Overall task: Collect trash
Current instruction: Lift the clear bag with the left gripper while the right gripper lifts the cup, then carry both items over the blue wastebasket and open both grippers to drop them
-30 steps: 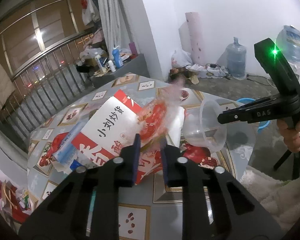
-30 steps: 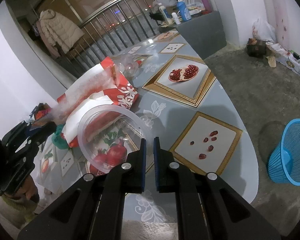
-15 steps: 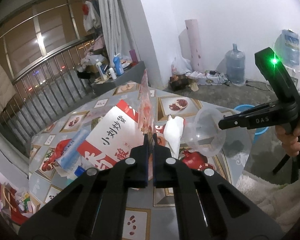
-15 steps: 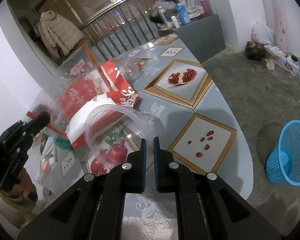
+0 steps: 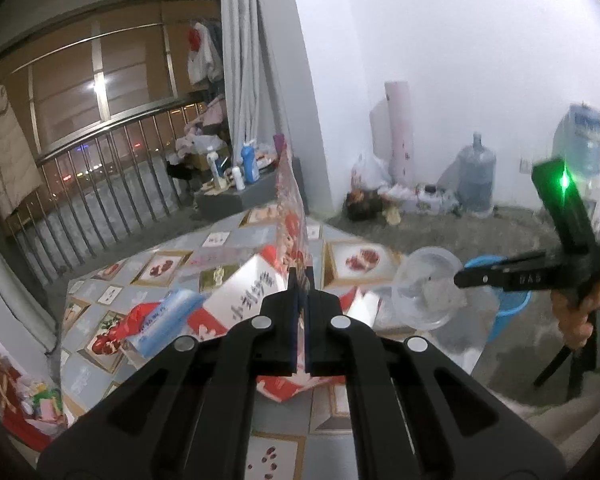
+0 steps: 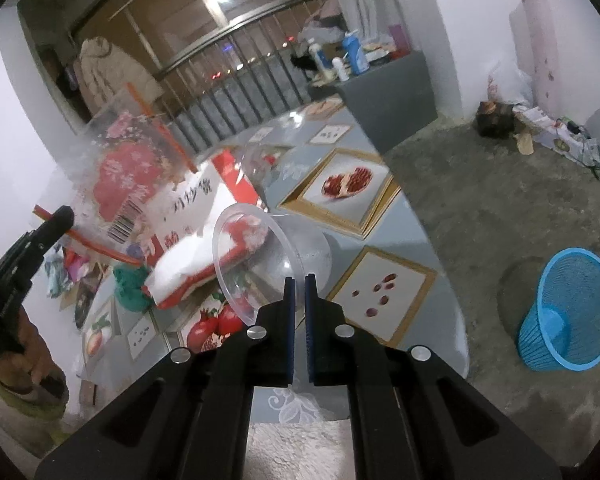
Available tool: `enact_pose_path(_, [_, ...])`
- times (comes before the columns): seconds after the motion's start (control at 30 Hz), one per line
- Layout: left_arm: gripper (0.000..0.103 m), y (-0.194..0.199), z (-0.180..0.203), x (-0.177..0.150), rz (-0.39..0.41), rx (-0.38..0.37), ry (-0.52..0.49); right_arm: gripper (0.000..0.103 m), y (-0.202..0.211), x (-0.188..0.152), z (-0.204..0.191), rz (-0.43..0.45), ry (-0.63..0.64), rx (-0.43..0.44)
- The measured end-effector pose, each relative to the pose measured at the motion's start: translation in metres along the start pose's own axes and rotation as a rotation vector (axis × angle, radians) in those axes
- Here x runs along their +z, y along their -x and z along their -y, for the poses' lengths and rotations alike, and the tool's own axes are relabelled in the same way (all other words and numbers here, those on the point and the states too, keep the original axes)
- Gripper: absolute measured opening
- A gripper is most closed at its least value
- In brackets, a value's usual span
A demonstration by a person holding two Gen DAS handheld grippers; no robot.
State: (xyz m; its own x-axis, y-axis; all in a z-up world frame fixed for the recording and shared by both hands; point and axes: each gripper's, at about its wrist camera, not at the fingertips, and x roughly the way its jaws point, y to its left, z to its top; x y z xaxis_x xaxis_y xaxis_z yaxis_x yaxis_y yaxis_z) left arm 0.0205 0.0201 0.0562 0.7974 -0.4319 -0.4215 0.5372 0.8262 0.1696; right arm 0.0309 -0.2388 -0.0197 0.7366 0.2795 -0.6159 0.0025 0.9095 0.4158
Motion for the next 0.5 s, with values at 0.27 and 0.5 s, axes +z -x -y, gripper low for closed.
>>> enact_pose_path(0.27, [0.000, -0.003, -0.004, 0.043, 0.035, -0.182, 0.117, 0.005, 0.050, 0.013, 0.035, 0.141, -0.084, -0.079])
enact_pose_path(0.5, [0.000, -0.082, 0.026, 0.099, -0.161, -0.412, 0.289, 0.005, 0.096, 0.019, 0.097, 0.255, -0.213, -0.264])
